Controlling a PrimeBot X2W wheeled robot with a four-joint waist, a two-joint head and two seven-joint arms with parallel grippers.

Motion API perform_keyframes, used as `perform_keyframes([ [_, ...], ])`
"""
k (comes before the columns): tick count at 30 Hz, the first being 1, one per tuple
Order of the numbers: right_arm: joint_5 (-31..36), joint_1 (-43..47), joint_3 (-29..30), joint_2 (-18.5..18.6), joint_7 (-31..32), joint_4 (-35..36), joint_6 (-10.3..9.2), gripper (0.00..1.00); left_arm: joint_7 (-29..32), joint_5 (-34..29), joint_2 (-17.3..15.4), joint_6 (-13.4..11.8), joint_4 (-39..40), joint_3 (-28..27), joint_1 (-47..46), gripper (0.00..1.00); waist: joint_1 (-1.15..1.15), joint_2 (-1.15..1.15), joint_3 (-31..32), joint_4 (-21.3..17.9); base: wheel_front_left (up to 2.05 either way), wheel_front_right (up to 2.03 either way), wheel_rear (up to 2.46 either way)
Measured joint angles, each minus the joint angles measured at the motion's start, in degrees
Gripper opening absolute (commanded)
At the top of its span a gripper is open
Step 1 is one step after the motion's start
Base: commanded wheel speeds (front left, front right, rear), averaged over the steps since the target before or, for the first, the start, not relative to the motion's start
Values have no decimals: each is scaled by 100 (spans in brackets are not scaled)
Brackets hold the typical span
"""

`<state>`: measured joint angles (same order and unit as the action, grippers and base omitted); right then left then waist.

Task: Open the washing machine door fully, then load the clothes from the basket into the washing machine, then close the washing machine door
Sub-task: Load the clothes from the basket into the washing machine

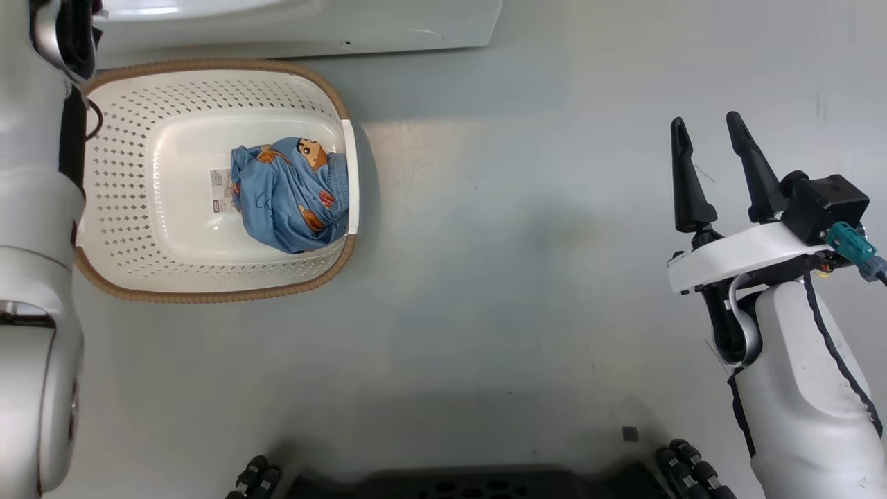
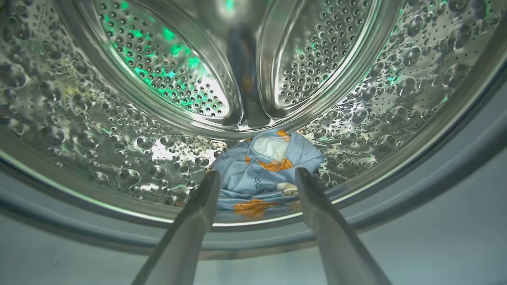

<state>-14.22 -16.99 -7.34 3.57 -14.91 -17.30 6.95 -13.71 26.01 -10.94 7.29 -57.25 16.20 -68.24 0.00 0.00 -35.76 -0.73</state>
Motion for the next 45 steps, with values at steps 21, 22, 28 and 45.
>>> perform_keyframes([
  [21, 36, 363, -65, -1, 0, -298, 4, 100, -58, 188, -1, 0, 520, -5, 1341, 100, 0, 0, 1228, 211, 0, 0, 0],
  [22, 45, 363, -65, -1, 0, -298, 4, 100, -65, 192, -26, 0, 624, -42, 1422, 100, 0, 0, 1283, 214, 0, 0, 0],
  [28, 67, 488, -73, -3, 0, -313, 4, 100, -75, 182, -123, 0, 1116, -311, 2035, 100, 0, 0, 1621, 214, 0, 0, 0],
  [45, 182, 831, -135, -8, 0, -259, 5, 100, -75, -30, -220, -237, 2503, -942, 4003, 100, 0, 0, 2448, 169, 0, 0, 0],
])
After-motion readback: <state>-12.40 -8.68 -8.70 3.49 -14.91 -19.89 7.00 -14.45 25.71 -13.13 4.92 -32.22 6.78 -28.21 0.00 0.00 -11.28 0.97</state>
